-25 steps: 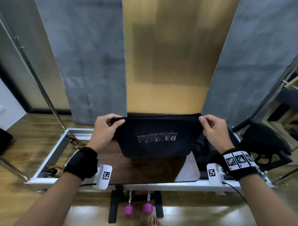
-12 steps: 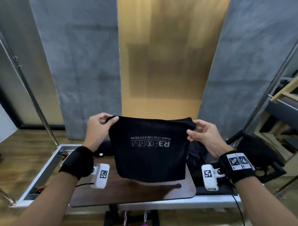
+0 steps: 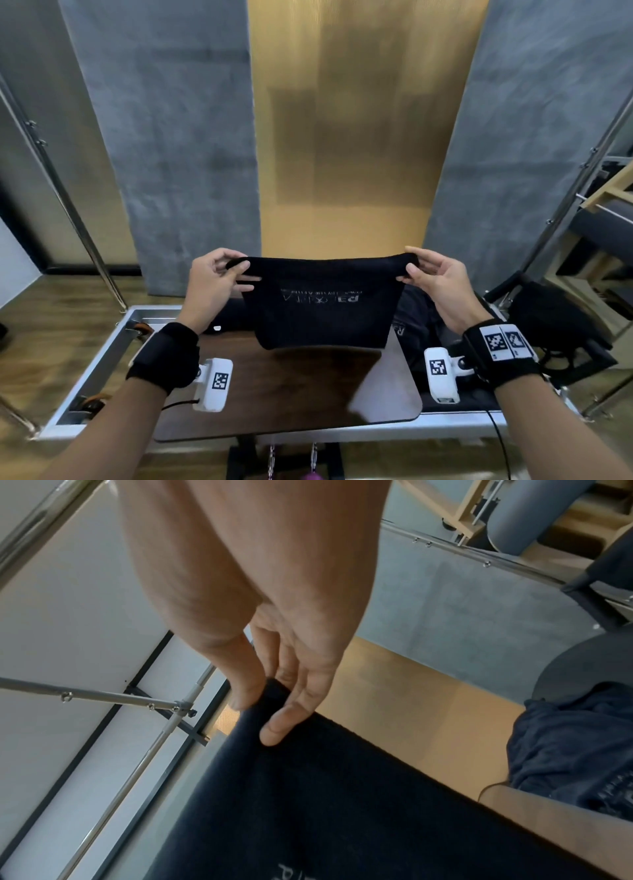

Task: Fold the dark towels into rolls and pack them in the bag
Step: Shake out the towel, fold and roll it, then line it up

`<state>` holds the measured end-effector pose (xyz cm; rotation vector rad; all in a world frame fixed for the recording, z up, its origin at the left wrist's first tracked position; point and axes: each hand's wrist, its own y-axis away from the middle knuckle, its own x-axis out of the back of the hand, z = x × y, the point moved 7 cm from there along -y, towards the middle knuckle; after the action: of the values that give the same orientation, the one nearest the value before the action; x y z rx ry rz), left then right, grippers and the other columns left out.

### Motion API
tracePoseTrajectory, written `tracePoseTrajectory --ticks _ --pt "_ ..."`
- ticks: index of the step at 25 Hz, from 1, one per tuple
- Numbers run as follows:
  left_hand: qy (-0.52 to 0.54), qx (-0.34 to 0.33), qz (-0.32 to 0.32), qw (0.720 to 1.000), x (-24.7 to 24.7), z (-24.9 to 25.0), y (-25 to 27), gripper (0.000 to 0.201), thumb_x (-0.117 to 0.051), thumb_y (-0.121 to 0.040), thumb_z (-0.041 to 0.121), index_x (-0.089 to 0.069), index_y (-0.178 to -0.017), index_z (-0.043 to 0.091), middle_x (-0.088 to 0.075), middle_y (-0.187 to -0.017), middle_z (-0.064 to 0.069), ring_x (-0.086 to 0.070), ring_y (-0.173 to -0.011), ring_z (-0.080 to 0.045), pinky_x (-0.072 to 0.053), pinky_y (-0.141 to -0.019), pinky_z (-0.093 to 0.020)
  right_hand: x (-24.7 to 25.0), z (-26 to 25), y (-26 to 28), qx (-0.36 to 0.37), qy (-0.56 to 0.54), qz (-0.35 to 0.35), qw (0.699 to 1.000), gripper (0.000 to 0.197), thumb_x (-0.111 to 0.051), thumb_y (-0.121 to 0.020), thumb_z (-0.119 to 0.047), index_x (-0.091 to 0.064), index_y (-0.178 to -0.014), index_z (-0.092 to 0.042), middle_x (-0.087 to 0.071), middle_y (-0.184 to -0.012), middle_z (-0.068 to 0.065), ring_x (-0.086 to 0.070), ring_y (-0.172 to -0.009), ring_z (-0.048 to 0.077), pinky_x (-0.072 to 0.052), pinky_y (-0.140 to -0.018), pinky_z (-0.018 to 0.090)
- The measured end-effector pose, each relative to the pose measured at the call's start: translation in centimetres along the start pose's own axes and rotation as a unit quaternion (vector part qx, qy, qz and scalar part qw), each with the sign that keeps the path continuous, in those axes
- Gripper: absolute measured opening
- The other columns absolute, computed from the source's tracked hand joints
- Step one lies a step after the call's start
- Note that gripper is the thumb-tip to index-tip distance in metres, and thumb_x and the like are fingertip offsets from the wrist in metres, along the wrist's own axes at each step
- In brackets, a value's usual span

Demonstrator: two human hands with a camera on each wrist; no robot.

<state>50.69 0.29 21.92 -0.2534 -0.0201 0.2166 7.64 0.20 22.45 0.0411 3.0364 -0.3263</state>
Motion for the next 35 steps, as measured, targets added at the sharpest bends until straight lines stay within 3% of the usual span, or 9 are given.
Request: tracePoseTrajectory --ticks 4,7,10,13,16,22,27,31,35 --pt "-0.014 -0.034 0.012 0.999 1.1 0.4 0.2 0.004 -0.077 -0.095 0.007 -0.075 -0.093 0.010 -0.070 -0.073 -0.020 -0.072 -0.051 -0.029 -0.057 -0.045 -0.029 0.6 -0.3 0.5 -0.022 0.033 0.023 0.999 0.006 -0.077 -0.089 -0.002 -0.080 -0.093 -0.004 -0.064 -0.074 0.022 -0.050 -0.055 0.025 -0.041 -0.043 0.024" --pt "-0.008 -0.053 0.025 0.998 2.1 0.7 -0.2 0.007 -0.082 -0.092 0.021 -0.079 -0.089 0.016 -0.070 -0.064 -0.011 -0.065 -0.042 -0.025 -0.050 -0.039 -0.026 1.5 -1.1 0.0 -0.006 -0.013 0.024 1.000 0.018 -0.083 -0.083 -0.012 -0.077 -0.096 0.000 -0.052 -0.067 0.012 -0.040 -0.042 0.019 -0.028 -0.041 0.024" --pt "0.001 -0.015 0.029 0.999 2.0 -0.4 -1.4 0.013 -0.082 -0.092 0.030 -0.077 -0.087 0.019 -0.073 -0.071 -0.011 -0.072 -0.050 -0.028 -0.047 -0.036 -0.025 1.2 -0.7 -1.2 -0.019 -0.003 0.047 0.999 0.030 -0.084 -0.084 -0.014 -0.071 -0.101 0.007 -0.053 -0.058 0.005 -0.049 -0.040 0.021 -0.039 -0.040 0.025" --pt "0.035 0.018 0.010 0.999 0.6 -1.7 -2.6 0.011 -0.075 -0.098 0.019 -0.071 -0.093 0.010 -0.076 -0.093 -0.008 -0.080 -0.083 -0.036 -0.062 -0.049 -0.034 -0.2 0.7 -2.4 -0.049 -0.019 0.058 0.997 0.022 -0.074 -0.093 -0.003 -0.066 -0.106 0.012 -0.071 -0.084 0.021 -0.077 -0.075 0.037 -0.065 -0.068 0.034" --pt "0.048 -0.021 0.003 0.999 -0.2 -1.6 -3.6 0.006 -0.072 -0.100 0.010 -0.073 -0.098 0.005 -0.078 -0.108 -0.009 -0.079 -0.100 -0.034 -0.067 -0.072 -0.041 -0.9 1.0 -3.5 -0.033 -0.038 0.069 0.996 0.013 -0.065 -0.098 0.002 -0.065 -0.109 0.010 -0.073 -0.108 0.030 -0.075 -0.102 0.041 -0.062 -0.093 0.042" --pt "0.057 -0.068 0.001 0.996 0.4 -1.8 -2.5 0.005 -0.076 -0.097 0.016 -0.075 -0.092 0.013 -0.079 -0.090 -0.015 -0.080 -0.091 -0.034 -0.065 -0.078 -0.034 -0.2 1.2 -2.5 0.010 -0.058 0.067 0.996 0.019 -0.066 -0.102 -0.013 -0.071 -0.103 0.006 -0.074 -0.106 0.029 -0.076 -0.099 0.036 -0.062 -0.092 0.038" --pt "0.007 0.051 -0.013 0.999 0.5 -10.8 3.8 0.017 -0.076 -0.096 0.023 -0.075 -0.089 0.007 -0.077 -0.080 -0.016 -0.079 -0.079 -0.037 -0.065 -0.069 -0.030 1.1 10.0 3.9 -0.086 0.020 0.105 0.991 0.018 -0.067 -0.100 -0.008 -0.074 -0.087 0.003 -0.073 -0.089 0.022 -0.071 -0.087 0.028 -0.063 -0.087 0.045" --pt "-0.088 0.183 -0.060 0.977 0.1 -20.3 11.3 0.023 -0.074 -0.097 0.017 -0.071 -0.084 -0.001 -0.075 -0.071 -0.013 -0.077 -0.075 -0.045 -0.061 -0.059 -0.030 2.6 19.7 10.2 -0.249 0.106 0.113 0.956 0.026 -0.066 -0.100 -0.006 -0.075 -0.077 0.004 -0.077 -0.085 0.021 -0.072 -0.081 0.033 -0.061 -0.067 0.034" --pt "-0.204 0.241 -0.176 0.932 -0.8 -24.4 15.9 0.041 -0.071 -0.097 0.049 -0.072 -0.073 0.016 -0.074 -0.065 -0.007 -0.067 -0.050 -0.021 -0.049 -0.050 -0.026 4.5 23.8 12.8 -0.348 0.301 0.065 0.885 0.032 -0.067 -0.100 -0.022 -0.075 -0.076 -0.003 -0.076 -0.066 0.010 -0.066 -0.048 0.022 -0.049 -0.044 0.028"
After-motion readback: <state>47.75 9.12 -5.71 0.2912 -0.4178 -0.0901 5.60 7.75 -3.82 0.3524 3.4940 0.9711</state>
